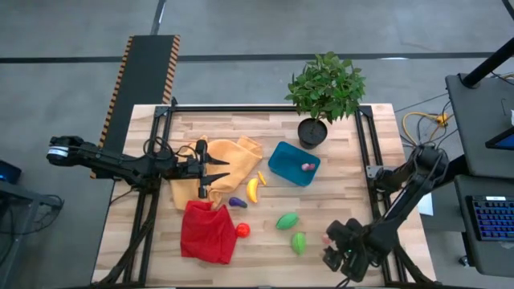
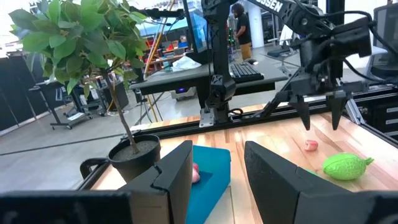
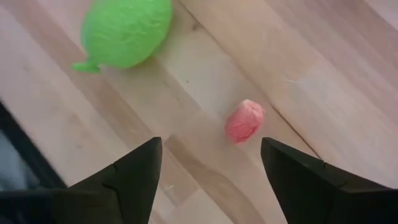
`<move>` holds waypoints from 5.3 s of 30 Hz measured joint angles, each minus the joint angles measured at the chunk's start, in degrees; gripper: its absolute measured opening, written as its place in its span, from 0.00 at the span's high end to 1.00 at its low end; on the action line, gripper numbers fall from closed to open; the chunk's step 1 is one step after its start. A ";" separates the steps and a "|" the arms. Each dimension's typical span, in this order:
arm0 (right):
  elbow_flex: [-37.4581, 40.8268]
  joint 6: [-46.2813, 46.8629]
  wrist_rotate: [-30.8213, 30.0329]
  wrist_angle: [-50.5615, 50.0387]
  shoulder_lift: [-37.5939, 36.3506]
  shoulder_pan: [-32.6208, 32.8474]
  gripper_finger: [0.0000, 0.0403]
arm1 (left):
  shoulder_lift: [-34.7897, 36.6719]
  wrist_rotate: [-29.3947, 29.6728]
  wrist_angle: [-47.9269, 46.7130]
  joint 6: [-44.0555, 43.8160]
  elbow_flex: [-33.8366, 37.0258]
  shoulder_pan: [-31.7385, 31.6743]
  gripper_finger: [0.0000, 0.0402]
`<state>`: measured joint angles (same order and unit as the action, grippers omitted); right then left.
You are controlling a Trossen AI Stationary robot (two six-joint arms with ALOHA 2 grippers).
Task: Pick and placing Produce into tupperware
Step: Put the pink peach into the blue bin, then put the green corn into the blue bin
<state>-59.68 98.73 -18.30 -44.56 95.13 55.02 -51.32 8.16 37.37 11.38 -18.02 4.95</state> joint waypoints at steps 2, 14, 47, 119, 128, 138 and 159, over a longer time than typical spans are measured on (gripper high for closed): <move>0.00 0.56 0.30 -0.14 0.79 -0.09 0.36 | -0.06 0.00 -0.04 0.00 0.00 0.00 0.67; 0.20 0.74 0.30 -0.69 5.55 -0.81 0.41 | -0.08 0.00 -0.14 0.00 0.00 0.00 0.67; 0.79 0.05 -0.20 -2.34 9.26 -0.96 0.70 | -0.08 0.00 -0.10 0.00 0.00 0.00 0.67; 20.06 -69.45 -3.64 10.97 -26.53 -55.47 0.86 | -0.10 0.00 -0.29 1.55 0.00 -0.02 0.67; 20.06 -69.45 -4.20 10.40 -25.99 -55.58 0.77 | -0.10 0.00 -0.32 1.53 0.00 0.00 0.67; 20.06 -70.24 -4.23 10.40 -26.01 -55.58 0.71 | -0.10 0.00 -0.32 1.53 0.00 -0.02 0.67; 13.32 -77.11 10.40 26.99 -26.10 -43.39 0.77 | -0.10 0.00 -0.36 1.53 0.00 -0.02 0.67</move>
<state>-46.36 21.62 -7.89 -17.56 69.04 11.64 -51.42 8.16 37.01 12.90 -18.02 4.93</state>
